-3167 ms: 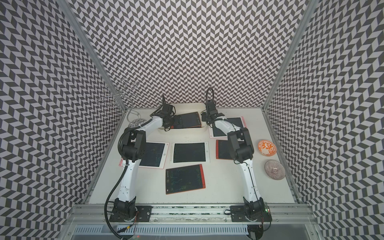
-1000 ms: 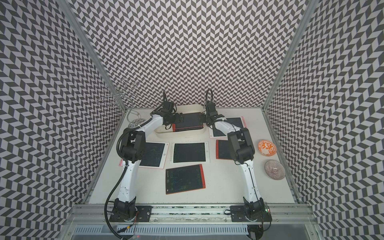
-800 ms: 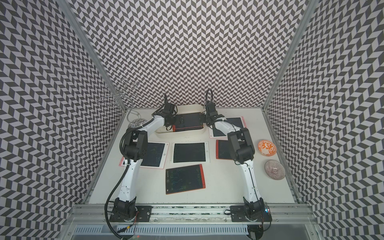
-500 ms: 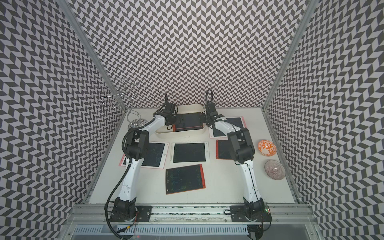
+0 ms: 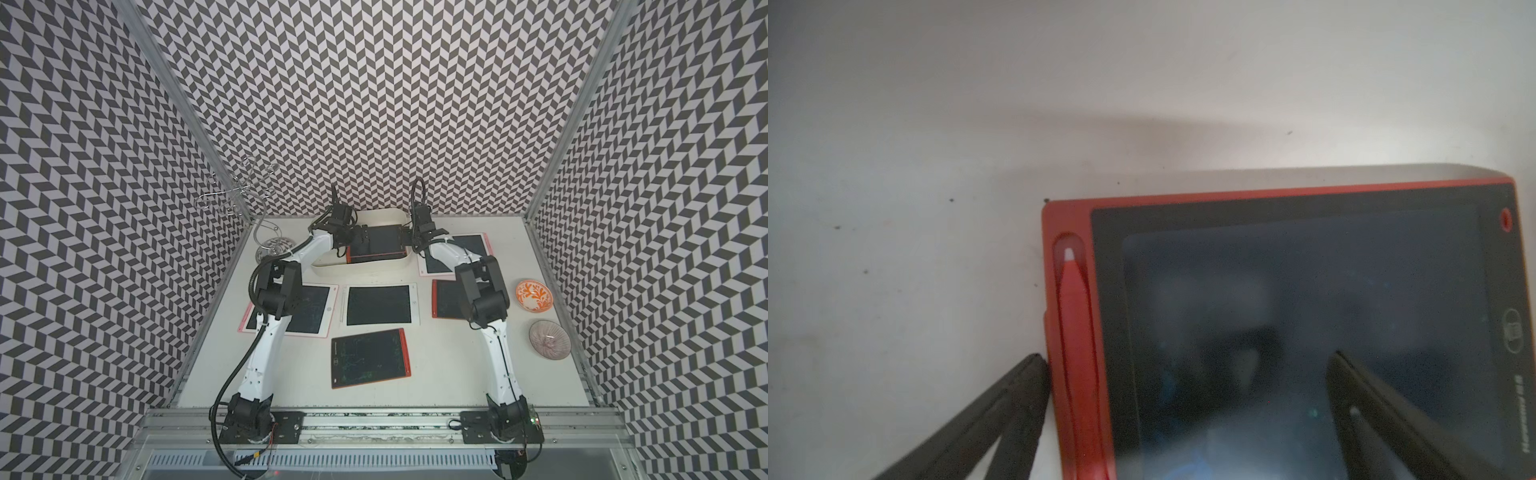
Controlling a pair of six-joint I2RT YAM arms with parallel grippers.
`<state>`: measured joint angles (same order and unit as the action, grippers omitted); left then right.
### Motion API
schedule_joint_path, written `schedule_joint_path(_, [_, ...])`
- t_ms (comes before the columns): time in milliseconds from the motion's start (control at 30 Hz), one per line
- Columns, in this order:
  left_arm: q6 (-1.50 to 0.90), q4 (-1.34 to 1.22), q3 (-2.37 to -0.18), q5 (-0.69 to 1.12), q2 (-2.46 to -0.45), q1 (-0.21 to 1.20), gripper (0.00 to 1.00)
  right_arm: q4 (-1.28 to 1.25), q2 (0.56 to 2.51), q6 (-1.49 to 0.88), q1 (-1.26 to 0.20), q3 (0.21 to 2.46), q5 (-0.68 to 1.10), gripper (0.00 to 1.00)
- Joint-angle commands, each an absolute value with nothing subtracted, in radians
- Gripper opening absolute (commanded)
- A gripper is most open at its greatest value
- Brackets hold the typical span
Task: Take out the writing tablet from the storage box
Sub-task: Pick up the writing tablet from the storage box.
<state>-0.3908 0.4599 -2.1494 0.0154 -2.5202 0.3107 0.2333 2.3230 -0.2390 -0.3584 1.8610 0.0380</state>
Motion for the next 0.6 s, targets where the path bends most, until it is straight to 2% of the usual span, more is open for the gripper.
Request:
schedule_joint_path(0, [-0.43,0.437,-2.177,0.097,-2.536,0.314,0.99,0.236,2.353,-0.232,-0.369,1.847,0.075,0.0])
schedule_joint_path(567, [-0.523,0.428,-2.144,0.258,-2.396,0.337,0.99,0.233,2.35,-0.242,-0.376,1.844,0.118,0.0])
